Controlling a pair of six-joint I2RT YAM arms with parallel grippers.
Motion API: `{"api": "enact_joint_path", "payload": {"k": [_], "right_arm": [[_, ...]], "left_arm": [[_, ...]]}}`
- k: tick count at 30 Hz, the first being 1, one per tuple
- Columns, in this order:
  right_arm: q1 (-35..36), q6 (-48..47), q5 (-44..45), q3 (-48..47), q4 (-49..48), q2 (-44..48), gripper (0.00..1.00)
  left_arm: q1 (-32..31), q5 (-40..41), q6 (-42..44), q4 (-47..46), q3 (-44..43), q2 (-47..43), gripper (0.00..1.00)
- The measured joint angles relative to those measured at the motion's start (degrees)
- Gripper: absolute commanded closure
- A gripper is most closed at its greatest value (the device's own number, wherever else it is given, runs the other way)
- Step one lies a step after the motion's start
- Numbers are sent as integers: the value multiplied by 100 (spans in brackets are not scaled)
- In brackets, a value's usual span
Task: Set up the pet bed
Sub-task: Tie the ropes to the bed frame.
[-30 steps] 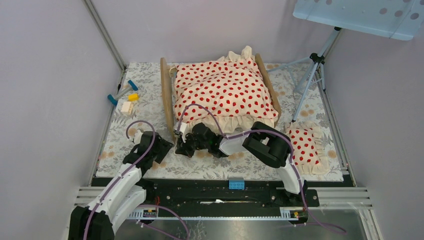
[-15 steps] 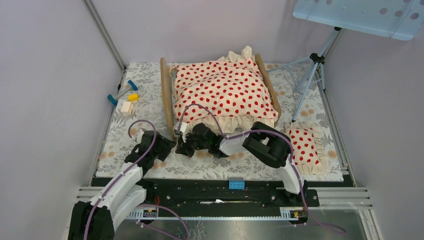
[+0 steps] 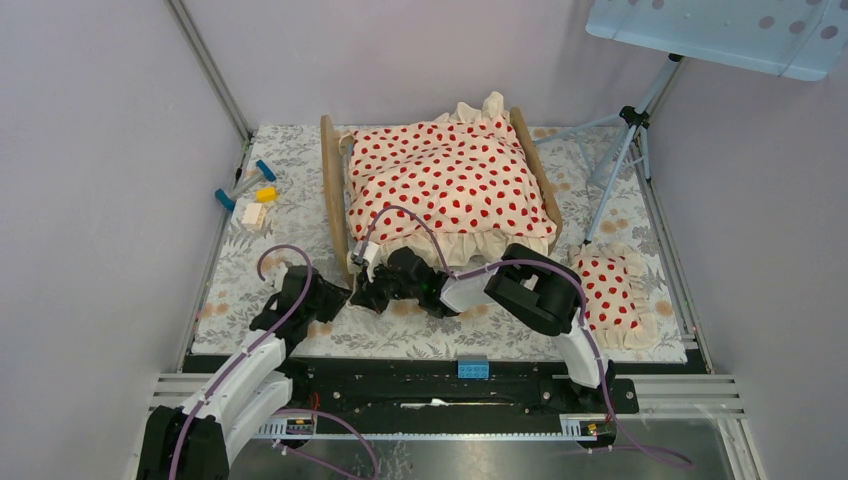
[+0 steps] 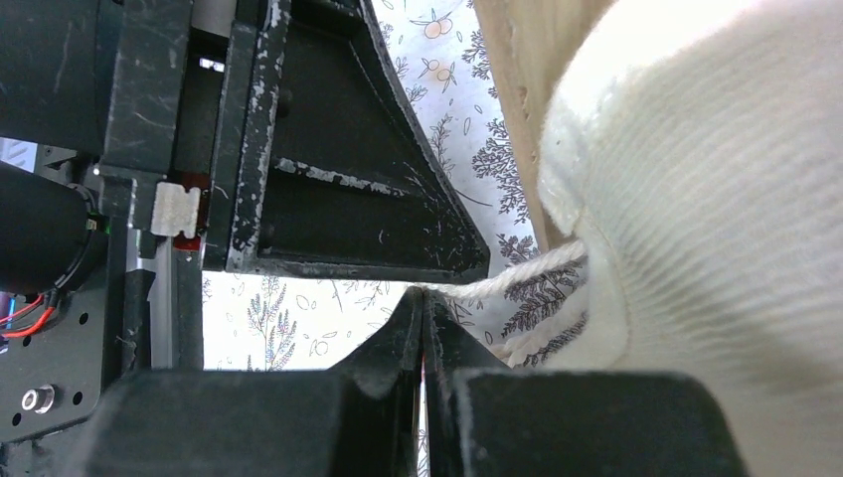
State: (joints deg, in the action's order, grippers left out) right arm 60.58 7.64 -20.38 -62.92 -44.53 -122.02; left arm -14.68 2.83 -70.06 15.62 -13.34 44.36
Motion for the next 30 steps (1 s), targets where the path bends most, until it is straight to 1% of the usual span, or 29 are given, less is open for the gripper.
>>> {"api": "enact_joint_path", "payload": {"k": [4, 6, 7, 8, 10, 14, 18, 22, 26, 30], "right_arm": [[0, 37, 0, 11, -9, 0, 96], [0, 39, 0, 24, -17, 0, 91], [0, 39, 0, 33, -20, 0, 86], [0, 39, 2, 42, -24, 0, 78], [0, 22, 31, 83, -39, 2, 69], [-9, -96, 144, 319, -17, 94, 58], [-17, -457, 291, 588, 278, 487, 55], [-26, -981, 446, 621, 588, 879, 53], [-42, -1412, 505, 616, 809, 1003, 53], [-61, -1692, 588, 584, 1266, 1003, 53]], "left_arm": [[0, -28, -46, -79, 0, 9, 93], [0, -28, -44, -92, 0, 17, 100], [0, -26, -37, -96, 0, 31, 100], [0, -26, -37, -96, 0, 44, 100], [0, -17, -31, -90, 0, 52, 100], [0, 24, -28, -68, 0, 76, 100], [0, 59, -28, -52, 0, 76, 100], [0, 66, -26, -50, 0, 87, 100], [0, 70, -24, -39, 0, 92, 100], [0, 87, -4, -11, 0, 92, 100]]}}
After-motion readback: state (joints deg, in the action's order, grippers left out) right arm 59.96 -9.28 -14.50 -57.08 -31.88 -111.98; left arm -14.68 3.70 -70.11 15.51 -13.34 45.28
